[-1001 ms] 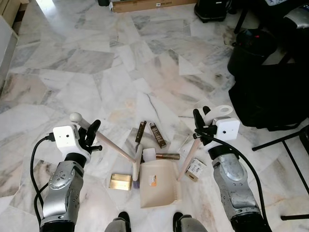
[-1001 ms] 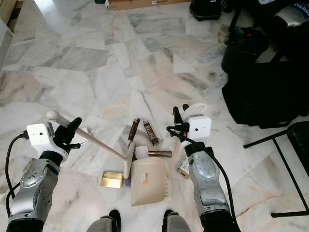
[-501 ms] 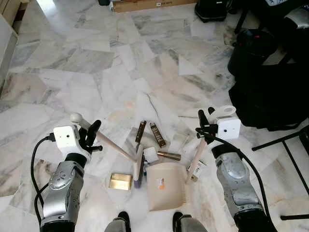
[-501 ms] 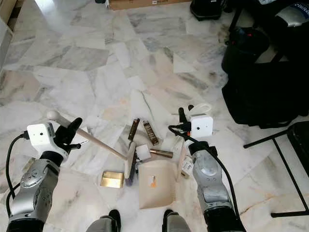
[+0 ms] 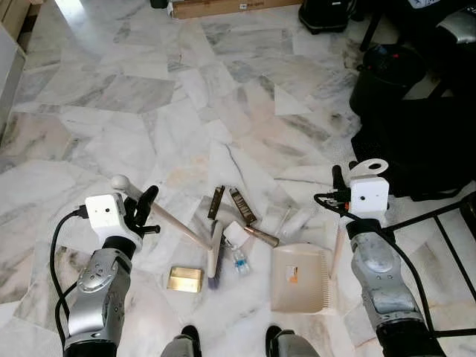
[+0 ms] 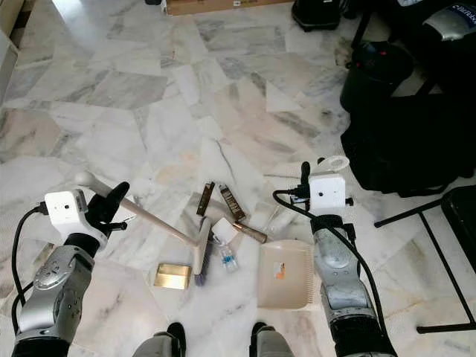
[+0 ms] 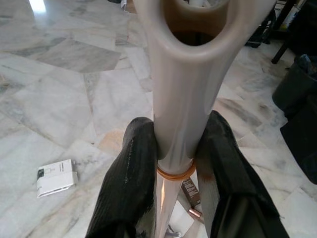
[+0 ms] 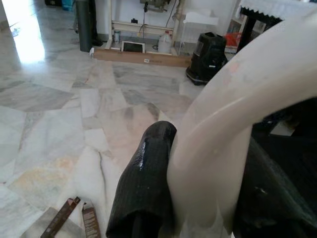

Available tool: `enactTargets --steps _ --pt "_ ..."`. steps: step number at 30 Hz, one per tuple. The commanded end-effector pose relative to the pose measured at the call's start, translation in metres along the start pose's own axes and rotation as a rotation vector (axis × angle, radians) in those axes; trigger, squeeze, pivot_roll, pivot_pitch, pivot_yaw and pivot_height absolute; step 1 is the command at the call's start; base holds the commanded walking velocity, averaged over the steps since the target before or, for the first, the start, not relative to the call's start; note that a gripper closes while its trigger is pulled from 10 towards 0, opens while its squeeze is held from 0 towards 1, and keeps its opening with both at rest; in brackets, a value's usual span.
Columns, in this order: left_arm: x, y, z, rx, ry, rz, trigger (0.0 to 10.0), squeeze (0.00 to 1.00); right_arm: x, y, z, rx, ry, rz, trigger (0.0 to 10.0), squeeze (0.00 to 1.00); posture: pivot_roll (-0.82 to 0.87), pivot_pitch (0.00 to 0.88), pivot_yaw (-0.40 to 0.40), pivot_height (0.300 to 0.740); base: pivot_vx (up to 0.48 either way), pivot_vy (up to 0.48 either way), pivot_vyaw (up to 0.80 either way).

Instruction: Sweep floor

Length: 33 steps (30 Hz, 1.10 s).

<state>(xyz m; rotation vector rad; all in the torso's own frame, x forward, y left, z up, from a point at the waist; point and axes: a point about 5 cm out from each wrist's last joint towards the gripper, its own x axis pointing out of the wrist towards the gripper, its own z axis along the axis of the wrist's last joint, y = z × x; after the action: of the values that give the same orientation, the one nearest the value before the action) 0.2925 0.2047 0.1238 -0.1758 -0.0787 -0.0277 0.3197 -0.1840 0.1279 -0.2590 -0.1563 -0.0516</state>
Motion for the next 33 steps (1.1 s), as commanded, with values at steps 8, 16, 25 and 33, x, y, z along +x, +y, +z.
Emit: enactTargets --steps 8,16,25,33 --pt "-0.004 0.002 -0.004 -0.003 0.029 0.006 10.0 0.0 -0.002 0.013 -0.007 0.024 0.028 0.033 10.0 0.0 -0.04 0.298 0.027 0.74 0.0 0.0 0.0" --pt "-0.004 0.001 -0.005 -0.01 0.04 -0.006 10.0 0.0 0.0 0.018 -0.01 0.027 0.045 0.063 10.0 0.0 -0.04 0.303 0.025 0.74 0.0 0.0 0.0" --pt "-0.004 -0.002 -0.007 -0.023 0.056 -0.02 10.0 0.0 0.002 0.036 -0.008 0.091 0.038 0.148 10.0 0.0 -0.04 0.31 0.023 0.74 0.0 0.0 0.0" --pt "-0.004 -0.005 -0.008 -0.029 0.06 -0.026 10.0 0.0 0.003 0.04 -0.004 0.082 0.017 0.159 10.0 0.0 -0.04 0.309 0.019 0.74 0.0 0.0 0.0"
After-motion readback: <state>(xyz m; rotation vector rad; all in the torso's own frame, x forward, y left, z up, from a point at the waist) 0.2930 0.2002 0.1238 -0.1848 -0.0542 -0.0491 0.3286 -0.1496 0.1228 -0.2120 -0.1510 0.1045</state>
